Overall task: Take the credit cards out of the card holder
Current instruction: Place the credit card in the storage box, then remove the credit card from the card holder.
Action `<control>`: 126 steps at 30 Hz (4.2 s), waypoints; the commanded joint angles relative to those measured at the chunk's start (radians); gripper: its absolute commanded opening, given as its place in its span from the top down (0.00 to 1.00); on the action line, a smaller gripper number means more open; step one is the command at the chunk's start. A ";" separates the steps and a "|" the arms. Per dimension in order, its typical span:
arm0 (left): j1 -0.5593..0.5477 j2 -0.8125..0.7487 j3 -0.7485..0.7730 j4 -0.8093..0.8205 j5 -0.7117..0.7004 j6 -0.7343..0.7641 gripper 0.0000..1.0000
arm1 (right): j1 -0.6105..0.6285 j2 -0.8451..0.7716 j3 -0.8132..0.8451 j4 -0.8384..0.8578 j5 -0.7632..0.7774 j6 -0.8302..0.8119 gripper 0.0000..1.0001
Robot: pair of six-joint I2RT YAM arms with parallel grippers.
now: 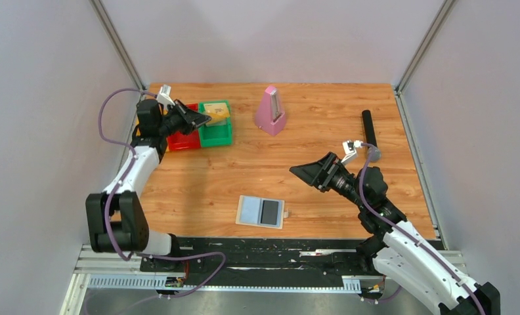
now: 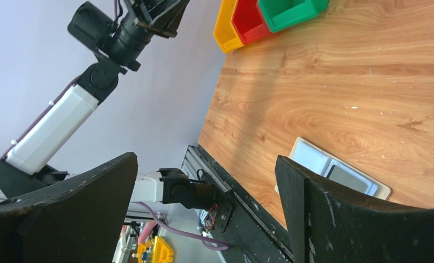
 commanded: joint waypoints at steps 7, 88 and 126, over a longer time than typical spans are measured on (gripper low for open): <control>0.032 0.321 0.253 -0.148 -0.179 0.122 1.00 | -0.005 -0.004 0.021 -0.013 0.073 -0.060 0.00; -0.114 0.262 0.348 -0.677 -0.076 0.427 0.65 | -0.038 0.349 0.147 -0.295 -0.133 -0.138 0.35; -0.497 -0.011 -0.313 -0.273 0.057 0.216 0.68 | 0.279 0.776 0.223 -0.260 0.108 0.005 0.66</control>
